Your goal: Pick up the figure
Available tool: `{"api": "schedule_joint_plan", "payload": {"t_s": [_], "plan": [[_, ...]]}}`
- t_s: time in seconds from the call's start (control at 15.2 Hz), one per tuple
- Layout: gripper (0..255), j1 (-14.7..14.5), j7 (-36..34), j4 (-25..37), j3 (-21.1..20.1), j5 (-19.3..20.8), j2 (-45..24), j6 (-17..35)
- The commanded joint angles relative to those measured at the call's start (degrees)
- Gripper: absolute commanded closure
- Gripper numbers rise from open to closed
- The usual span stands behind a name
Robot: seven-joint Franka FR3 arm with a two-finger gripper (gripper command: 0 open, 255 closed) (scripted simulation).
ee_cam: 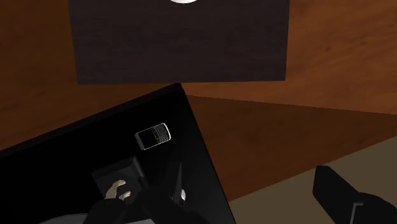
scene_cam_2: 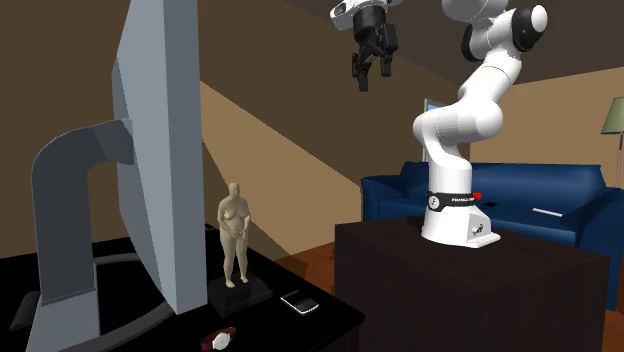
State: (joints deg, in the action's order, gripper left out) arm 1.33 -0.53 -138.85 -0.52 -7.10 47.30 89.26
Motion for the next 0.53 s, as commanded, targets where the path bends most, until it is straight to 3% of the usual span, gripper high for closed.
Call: {"api": "schedule_joint_plan", "payload": {"t_s": [0.0, 0.46], "plan": [[0, 0.0, 0.0, 0.0, 0.0, 0.0, 0.0, 0.0], [0, 2.06, 6.29, -9.18, 4.13, 3.03, -3.02, 16.51]]}}
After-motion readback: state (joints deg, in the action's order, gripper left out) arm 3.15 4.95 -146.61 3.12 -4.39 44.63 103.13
